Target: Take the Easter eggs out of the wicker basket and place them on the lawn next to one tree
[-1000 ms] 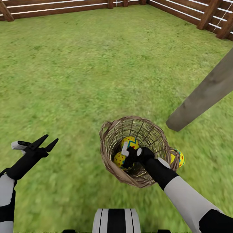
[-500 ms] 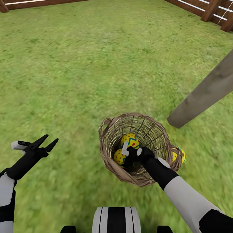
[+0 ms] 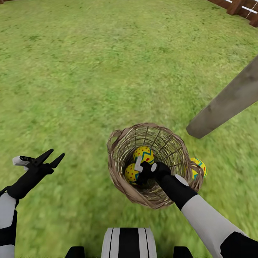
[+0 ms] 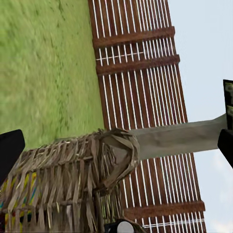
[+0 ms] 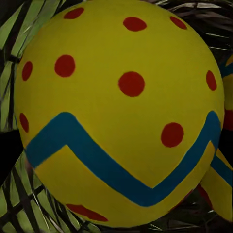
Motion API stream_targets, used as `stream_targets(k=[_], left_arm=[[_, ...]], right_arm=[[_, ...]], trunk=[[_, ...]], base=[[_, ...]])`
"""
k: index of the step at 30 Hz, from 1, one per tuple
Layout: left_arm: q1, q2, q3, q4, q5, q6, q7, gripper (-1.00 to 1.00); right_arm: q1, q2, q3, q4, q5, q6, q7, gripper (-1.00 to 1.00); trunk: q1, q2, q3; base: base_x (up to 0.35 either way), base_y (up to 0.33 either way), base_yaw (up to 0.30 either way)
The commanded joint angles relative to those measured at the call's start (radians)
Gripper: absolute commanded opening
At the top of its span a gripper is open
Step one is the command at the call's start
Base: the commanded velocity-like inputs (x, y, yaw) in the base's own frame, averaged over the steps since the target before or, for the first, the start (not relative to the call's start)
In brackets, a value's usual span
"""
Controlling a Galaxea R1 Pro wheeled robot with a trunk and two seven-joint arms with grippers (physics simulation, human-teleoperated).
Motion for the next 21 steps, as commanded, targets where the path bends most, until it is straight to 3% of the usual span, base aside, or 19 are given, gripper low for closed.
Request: stream_targets(k=[1,3,5,6,15,21], left_arm=[[-0.001,0.0,-0.007,0.0,0.001,0.005,-0.003,1.0],[-0.001,0.0,-0.04,0.0,0.001,0.005,-0.002,1.0],[-0.001,0.0,-0.049,0.0,0.001,0.005,-0.002,1.0],[-0.001,0.0,-0.05,0.0,0.001,0.005,-0.002,1.0],[-0.001,0.001,-0.049,0.001,0.003,0.005,-0.003,1.0],[-0.001,0.001,-0.052,0.001,0.002,0.005,-0.002,1.0]], right_arm=[[0.0,0.0,0.003,0.01,0.005,0.006,0.006,1.0],[0.0,0.0,0.004,0.011,0.005,0.006,0.007,1.0],[0.0,0.0,0.004,0.012,0.005,0.006,0.008,1.0],[0.0,0.0,0.004,0.012,0.005,0.006,0.008,-1.0],[0.0,-0.001,0.005,0.014,0.005,0.006,0.009,-1.0],[0.0,-0.004,0.005,0.011,0.005,0.006,0.009,-1.0]], trunk=[[0.001,0.0,-0.005],[0.001,0.0,-0.005],[0.001,-0.001,-0.012],[0.001,-0.001,-0.012],[0.003,-0.002,-0.024],[0.001,0.0,-0.005]], base=[[0.0,0.0,0.0],[0.0,0.0,0.0],[0.0,0.0,0.0],[0.0,0.0,0.0],[0.0,0.0,0.0],[0.0,0.0,0.0]])
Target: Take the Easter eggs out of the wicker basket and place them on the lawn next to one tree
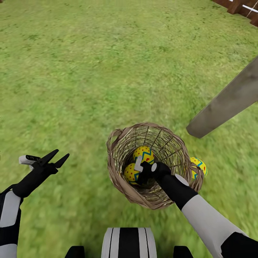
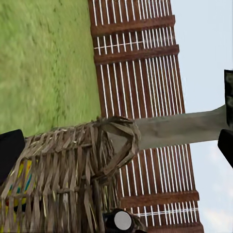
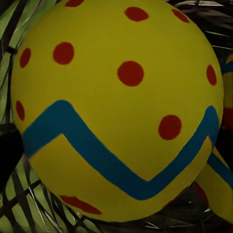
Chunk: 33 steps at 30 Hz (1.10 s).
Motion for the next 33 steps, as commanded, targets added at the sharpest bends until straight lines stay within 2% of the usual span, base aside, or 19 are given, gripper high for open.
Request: stream_targets(k=[1,16,33], left_arm=[[0.0,0.0,0.001,0.0,0.002,0.005,-0.002,1.0],[0.0,0.0,0.001,0.0,0.001,0.005,-0.002,1.0],[0.0,-0.002,0.001,0.0,0.001,0.005,-0.003,1.0]], right_arm=[[0.0,-0.001,0.003,0.018,0.006,0.007,0.007,-1.0],[0.0,0.001,0.003,0.015,0.008,0.007,0.007,-1.0],[0.0,-0.002,0.013,0.011,0.016,0.007,0.015,-1.0]], trunk=[[0.0,0.0,-0.001],[-0.007,0.003,0.057],[-0.007,0.004,0.061]], base=[[0.0,0.0,0.0],[0.0,0.0,0.0],[0.0,0.0,0.0]])
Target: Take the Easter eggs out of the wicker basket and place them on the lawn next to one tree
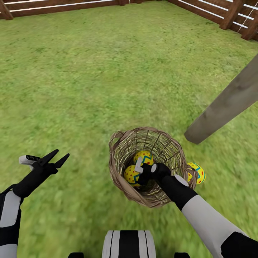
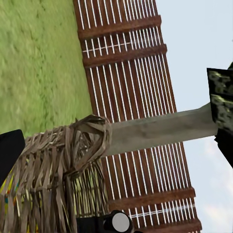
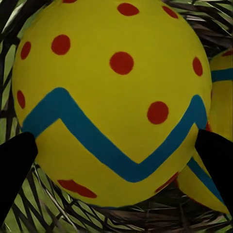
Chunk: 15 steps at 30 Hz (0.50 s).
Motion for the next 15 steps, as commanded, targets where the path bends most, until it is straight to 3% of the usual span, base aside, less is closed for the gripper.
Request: stream_targets(k=[1,9,12,15], left_arm=[[0.0,0.0,0.0,0.001,0.001,0.005,-0.002,1.0],[0.0,0.0,0.0,0.0,0.0,0.005,0.0,1.0],[0.0,0.0,0.0,0.0,0.0,0.005,0.0,1.0],[0.0,0.0,0.0,0.0,0.0,0.005,0.0,1.0]], right_arm=[[-0.001,-0.001,0.003,-0.002,0.008,0.004,0.006,-1.0],[-0.001,-0.004,0.003,-0.013,0.008,0.044,0.011,-1.0],[-0.001,-0.006,-0.002,-0.015,0.015,0.054,0.087,-1.0],[-0.001,-0.007,-0.007,-0.02,0.046,0.055,0.106,-1.0]], trunk=[[0.0,0.0,-0.001],[0.0,0.0,-0.001],[0.0,0.0,-0.001],[-0.001,0.0,0.003]], base=[[0.0,0.0,0.0],[0.0,0.0,0.0],[0.0,0.0,0.0],[0.0,0.0,0.0]])
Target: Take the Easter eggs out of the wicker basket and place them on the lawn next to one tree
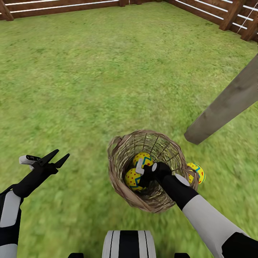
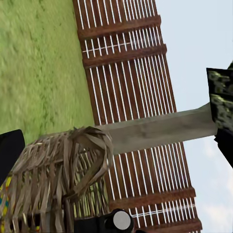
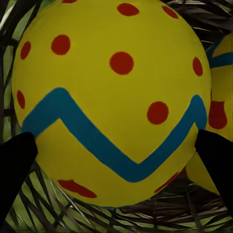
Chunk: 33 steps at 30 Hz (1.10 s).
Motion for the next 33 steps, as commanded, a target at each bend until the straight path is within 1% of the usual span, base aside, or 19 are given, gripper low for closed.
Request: stream_targets(k=[1,4,6,11,20,22,24,26,30,32,33], left_arm=[[0.0,0.0,0.0,0.0,0.001,0.005,-0.002,1.0],[0.0,0.0,0.0,0.0,0.001,0.005,-0.002,1.0],[0.0,0.0,0.0,0.0,0.001,0.005,-0.001,1.0],[0.0,0.0,0.0,0.0,0.001,0.005,-0.001,1.0],[0.0,0.0,-0.001,-0.001,0.001,0.005,-0.001,1.0],[0.0,0.0,0.0,0.0,0.001,0.005,-0.002,1.0],[0.0,0.0,-0.001,0.0,0.001,0.005,-0.001,1.0],[0.0,0.0,0.0,0.0,0.001,0.005,-0.001,1.0],[0.0,0.0,-0.001,-0.001,0.001,0.005,-0.001,1.0],[0.0,0.0,-0.001,-0.001,0.001,0.005,-0.001,1.0],[0.0,0.0,0.0,0.0,0.001,0.005,-0.001,1.0]], right_arm=[[-0.001,0.0,0.002,-0.003,0.011,0.002,0.007,-1.0],[-0.001,-0.001,0.001,-0.005,0.012,0.002,0.008,-1.0],[-0.001,0.0,0.0,-0.006,0.012,0.002,0.008,-1.0],[-0.001,-0.001,-0.001,-0.006,0.011,0.002,0.008,-1.0],[-0.001,-0.001,-0.001,-0.007,0.011,0.002,0.008,-1.0],[-0.001,-0.001,-0.003,-0.007,0.01,0.002,0.008,-1.0],[-0.001,-0.003,-0.013,-0.007,0.011,0.001,0.008,-1.0],[-0.001,-0.004,-0.016,-0.008,0.011,0.001,0.009,-1.0],[-0.001,-0.01,-0.015,-0.041,0.009,0.002,0.041,-1.0],[-0.001,-0.01,-0.014,-0.042,0.008,0.002,0.044,-1.0],[-0.001,-0.01,-0.013,-0.042,0.008,0.002,0.045,-1.0]], trunk=[[0.0,0.0,-0.001],[0.0,0.0,-0.001],[-0.001,0.0,0.007],[-0.001,0.0,0.011],[-0.005,0.002,0.038],[-0.005,0.002,0.038],[-0.006,0.003,0.046],[-0.006,0.003,0.046],[-0.007,0.003,0.061],[-0.008,0.004,0.069],[-0.008,0.004,0.069]], base=[[0.0,0.0,0.0],[0.0,0.0,0.0],[0.0,0.0,0.0],[0.0,0.0,0.0],[0.0,0.0,0.0],[0.0,0.0,0.0],[0.0,0.0,0.0],[0.0,0.0,0.0],[0.0,0.0,0.0],[0.0,0.0,0.0],[0.0,0.0,0.0]])
